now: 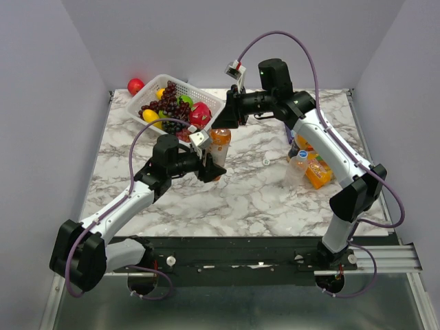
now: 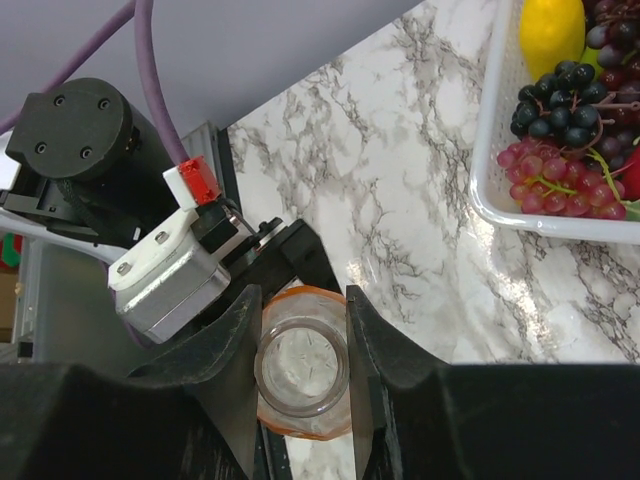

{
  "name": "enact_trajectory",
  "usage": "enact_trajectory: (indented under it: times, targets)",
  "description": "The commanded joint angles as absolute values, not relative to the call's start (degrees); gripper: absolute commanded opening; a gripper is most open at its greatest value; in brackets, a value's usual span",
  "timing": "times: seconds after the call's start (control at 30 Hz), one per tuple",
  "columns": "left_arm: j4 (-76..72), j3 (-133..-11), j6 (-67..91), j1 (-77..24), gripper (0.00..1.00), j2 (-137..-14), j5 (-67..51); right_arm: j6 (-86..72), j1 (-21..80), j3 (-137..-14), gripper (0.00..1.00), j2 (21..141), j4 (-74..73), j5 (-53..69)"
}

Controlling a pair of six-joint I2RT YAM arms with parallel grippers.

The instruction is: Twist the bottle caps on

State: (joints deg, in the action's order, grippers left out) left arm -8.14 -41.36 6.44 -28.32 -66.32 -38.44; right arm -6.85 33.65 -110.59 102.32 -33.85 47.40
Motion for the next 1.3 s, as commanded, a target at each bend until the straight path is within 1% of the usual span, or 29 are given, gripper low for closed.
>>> enact_trajectory:
  times: [0.0, 0.03, 0.07, 0.13, 0.17, 0.23, 0.27, 0.3, 0.43, 0.5, 0.53, 0.6, 0.63, 0.67, 0.73, 0.8, 1.0, 1.27]
  targets:
    - [-8.96, -40.34, 3.95, -29.18, 0.5, -65.83, -43.07, -10.11, 34.63, -111.62, 0.2, 101.95, -30.32, 51.5]
    - [-10.1, -39.91, 4.56, -29.18, 0.45, -65.57, -42.89, -9.76, 34.63, -111.62, 0.25, 101.95, -30.32, 51.5]
    - [-10.63, -39.03, 4.83, -29.18, 0.44, -65.04, -42.63, -9.58, 34.63, -111.45, 0.35, 101.78, -30.41, 51.5]
    - [-11.94, -38.15, 5.62, -29.18, 0.41, -64.52, -41.93, -7.84, 34.54, -111.44, 0.47, 101.43, -30.93, 50.72]
    - [-12.21, -37.8, 5.62, -29.09, 0.4, -63.99, -41.58, -6.43, 34.45, -111.88, 0.56, 100.82, -32.33, 50.1]
    - [-12.13, -36.83, 5.36, -29.09, 0.35, -63.29, -41.4, -3.01, 33.93, -113.54, 0.62, 99.94, -34.27, 46.68]
    - [-11.69, -36.57, 5.1, -29.0, 0.34, -62.41, -41.14, 1.19, 33.58, -114.08, 0.66, 98.8, -36.1, 45.54]
    - [-11.25, -35.87, 4.84, -28.57, 0.34, -61.88, -40.87, 3.06, 33.14, -114.34, 0.67, 98.35, -36.91, 43.27]
    - [-8.18, -33.23, 5.01, -26.2, 0.34, -58.46, -38.42, 12.02, 29.46, -111.63, 0.68, 94.67, -39.81, 40.17]
    - [-7.56, -31.56, 5.88, -24.79, 0.32, -55.64, -37.36, 18.87, 28.39, -108.38, 0.66, 93.7, -43.05, 37.81]
    - [-6.78, -31.12, 6.32, -23.39, 0.28, -54.85, -36.14, 21.42, 27.69, -106.98, 0.65, 93.34, -44.37, 36.31]
    - [-6.16, -30.15, 7.9, -21.72, 0.26, -52.74, -34.99, 28.71, 27.34, -104.78, 0.63, 93.86, -48.85, 30.97]
    - [-5.54, -29.97, 8.26, -20.84, 0.21, -52.3, -35.07, 31.52, 27.33, -104.77, 0.63, 95.78, -51.04, 29.28]
    - [-5.28, -29.88, 8.35, -19.44, 0.2, -51.25, -34.98, 36.6, 27.33, -105.03, 0.61, 96.93, -55.33, 27.88]
    - [-4.57, -29.97, 7.91, -18.29, 0.08, -50.37, -35.07, 39.98, 27.33, -105.73, 0.59, 99.57, -58.43, 22.6]
    - [-4.57, -29.97, 7.82, -16.44, 0.04, -49.57, -35.07, 44.11, 27.33, -106.78, 0.57, 103.87, -62.57, 17.88]
    - [-3.96, -30.58, 8.08, -13.8, 0.01, -48.6, -35.42, 46.84, 27.07, -104.86, 0.57, 109.86, -64.16, 9.86]
    - [-4.57, -30.85, 8.88, -12.57, 0.0, -49.48, -35.77, 47.9, 27.16, -101.87, 0.59, 114.6, -62.49, 7.56]
